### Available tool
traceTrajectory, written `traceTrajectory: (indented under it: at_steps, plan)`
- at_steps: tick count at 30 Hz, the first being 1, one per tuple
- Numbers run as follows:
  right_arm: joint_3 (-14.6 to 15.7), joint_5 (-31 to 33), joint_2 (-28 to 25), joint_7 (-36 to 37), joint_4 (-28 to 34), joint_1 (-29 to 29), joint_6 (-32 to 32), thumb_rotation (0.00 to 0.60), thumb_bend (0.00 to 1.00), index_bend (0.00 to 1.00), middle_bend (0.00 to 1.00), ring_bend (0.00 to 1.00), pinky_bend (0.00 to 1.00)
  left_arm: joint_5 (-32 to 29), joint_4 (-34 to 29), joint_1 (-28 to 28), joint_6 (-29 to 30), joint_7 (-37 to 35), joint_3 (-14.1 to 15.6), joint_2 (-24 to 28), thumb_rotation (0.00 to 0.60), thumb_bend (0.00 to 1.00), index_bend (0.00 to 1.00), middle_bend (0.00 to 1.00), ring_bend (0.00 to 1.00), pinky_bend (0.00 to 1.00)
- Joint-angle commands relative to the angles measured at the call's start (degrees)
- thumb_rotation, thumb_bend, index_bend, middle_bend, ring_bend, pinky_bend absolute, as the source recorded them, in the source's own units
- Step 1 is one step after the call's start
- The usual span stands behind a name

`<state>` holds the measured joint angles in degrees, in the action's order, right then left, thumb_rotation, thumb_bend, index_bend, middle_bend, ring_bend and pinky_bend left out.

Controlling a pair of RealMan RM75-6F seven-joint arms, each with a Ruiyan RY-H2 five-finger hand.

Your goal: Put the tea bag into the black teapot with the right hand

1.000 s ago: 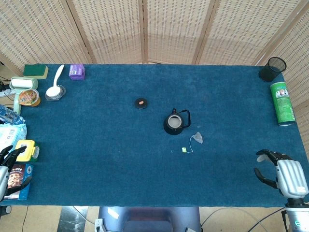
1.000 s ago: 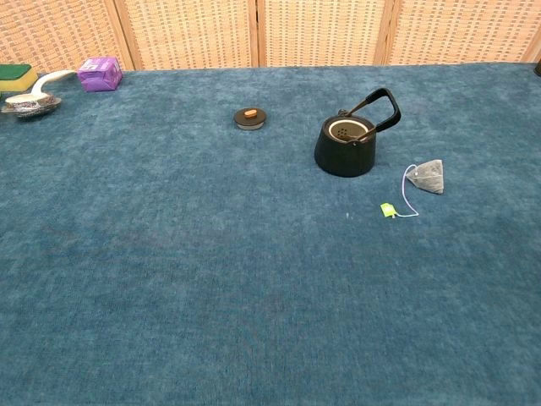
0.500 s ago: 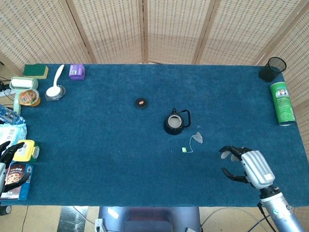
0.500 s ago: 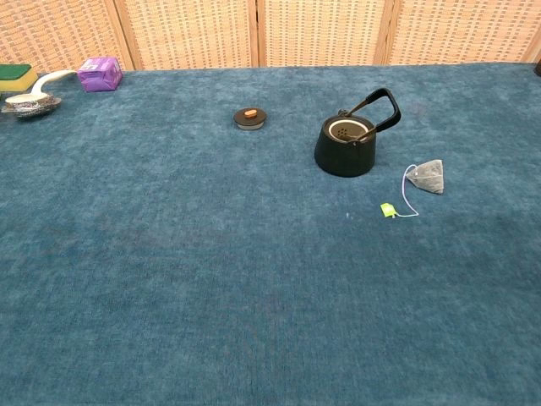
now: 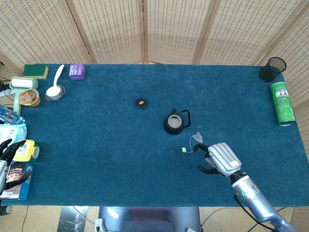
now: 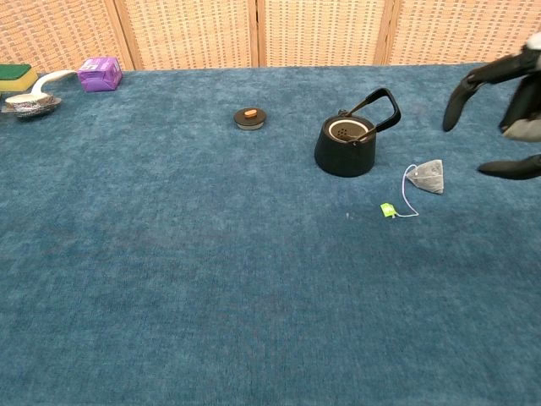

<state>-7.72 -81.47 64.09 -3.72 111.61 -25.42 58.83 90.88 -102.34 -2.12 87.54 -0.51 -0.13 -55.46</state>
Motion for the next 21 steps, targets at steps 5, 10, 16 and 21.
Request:
traceTrajectory:
  at_steps: [5, 10, 16, 21]
  plan:
    - [-1.1, 7.9, 5.4, -7.1, -2.5, -4.9, -5.0, 0.6, 0.38, 0.41, 1.0, 1.0, 1.0, 0.1, 0.1, -0.6, -0.5, 0.2, -0.2, 0.2, 0.6, 0.27, 0.12, 0.22, 0.09, 0.15]
    - [-1.0, 11.8, 8.7, -10.0, -4.8, -7.2, -7.0, 0.6, 0.38, 0.42, 1.0, 1.0, 1.0, -0.6, 0.6, -1.1, -1.3, 0.0, -0.5, 0.3, 0.6, 0.27, 0.12, 0.22, 0.09, 0.15]
    - [-1.5, 16.9, 12.7, -13.2, -8.5, -10.4, -8.9, 0.6, 0.38, 0.42, 1.0, 1.0, 1.0, -1.3, 1.2, -1.8, -2.5, -0.4, -0.7, 0.0, 0.6, 0.26, 0.12, 0.22, 0.09, 0.15]
    - [-1.7, 20.4, 14.9, -15.4, -11.5, -12.4, -9.1, 0.6, 0.39, 0.42, 1.0, 1.0, 1.0, -1.8, 1.7, -2.1, -3.0, -0.7, -0.7, -0.3, 0.6, 0.27, 0.12, 0.22, 0.09, 0.15]
